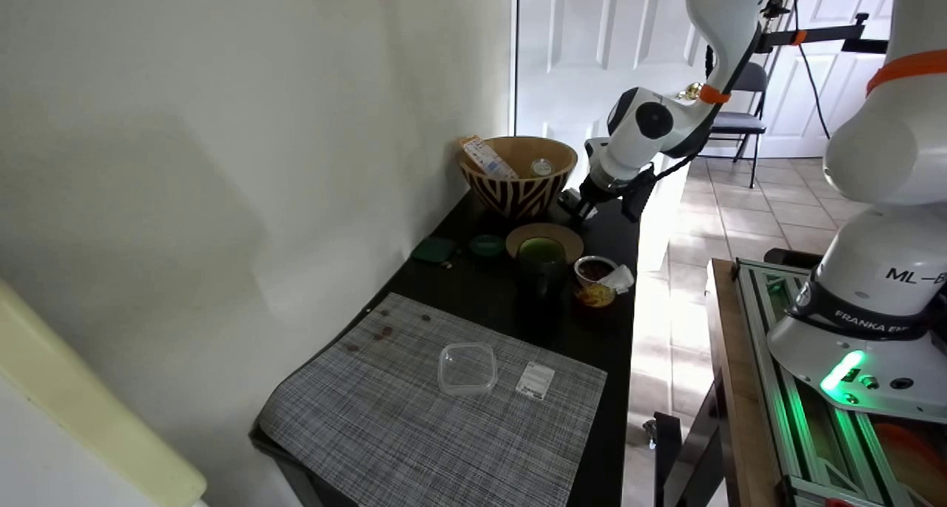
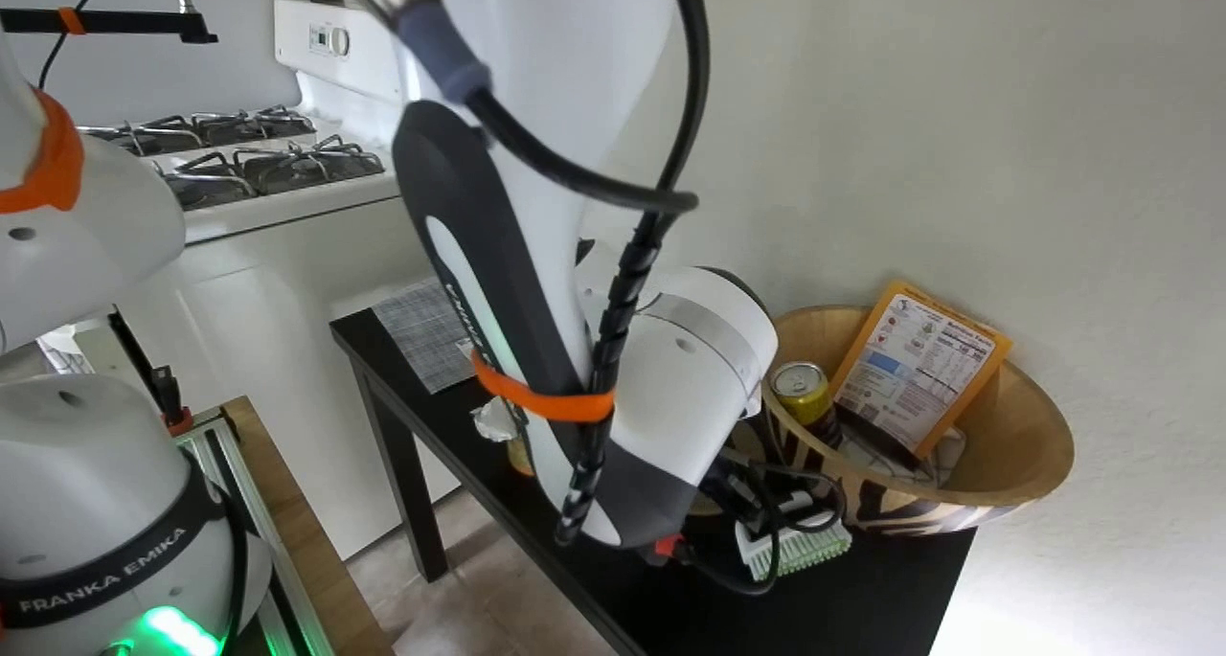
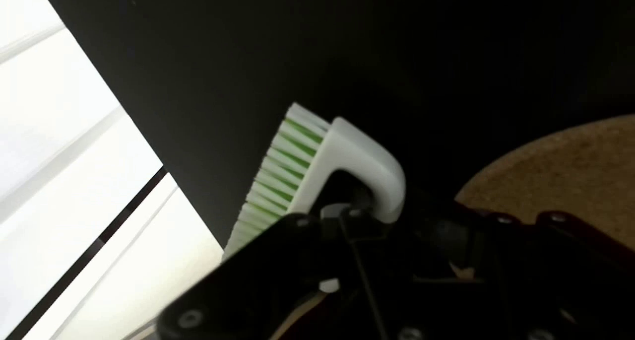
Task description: Put the brush in the brown bowl
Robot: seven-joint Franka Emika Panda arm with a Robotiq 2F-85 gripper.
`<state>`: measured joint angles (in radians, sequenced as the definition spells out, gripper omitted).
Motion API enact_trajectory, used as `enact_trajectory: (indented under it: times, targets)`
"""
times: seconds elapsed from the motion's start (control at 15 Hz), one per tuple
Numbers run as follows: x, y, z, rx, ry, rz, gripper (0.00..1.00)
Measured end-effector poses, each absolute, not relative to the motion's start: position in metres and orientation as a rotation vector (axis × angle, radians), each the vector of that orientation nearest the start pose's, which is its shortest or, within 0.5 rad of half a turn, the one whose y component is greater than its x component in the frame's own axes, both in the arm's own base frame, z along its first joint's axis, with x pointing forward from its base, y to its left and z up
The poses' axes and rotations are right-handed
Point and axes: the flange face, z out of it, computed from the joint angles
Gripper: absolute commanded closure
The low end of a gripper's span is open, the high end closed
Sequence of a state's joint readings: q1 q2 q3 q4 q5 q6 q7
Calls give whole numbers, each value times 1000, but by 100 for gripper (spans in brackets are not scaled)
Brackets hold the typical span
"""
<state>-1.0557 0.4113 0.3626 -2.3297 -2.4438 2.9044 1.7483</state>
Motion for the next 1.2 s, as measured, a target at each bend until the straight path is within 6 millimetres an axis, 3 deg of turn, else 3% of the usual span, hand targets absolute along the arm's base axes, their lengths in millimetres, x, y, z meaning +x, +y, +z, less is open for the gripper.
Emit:
enact_trajectory:
  times: [0.2,0.47,0.73,0.93,1.2]
  targets:
    - [355,-233,176,-3426,206,-794,94]
    - [329,-222,215,-3282,58,-729,94]
    - [333,-214,268,-3139,-90,-767,94]
    - [337,-213,295,-3047,-235,-835,94]
    - [343,-228,324,-2972,-350,-1011,94]
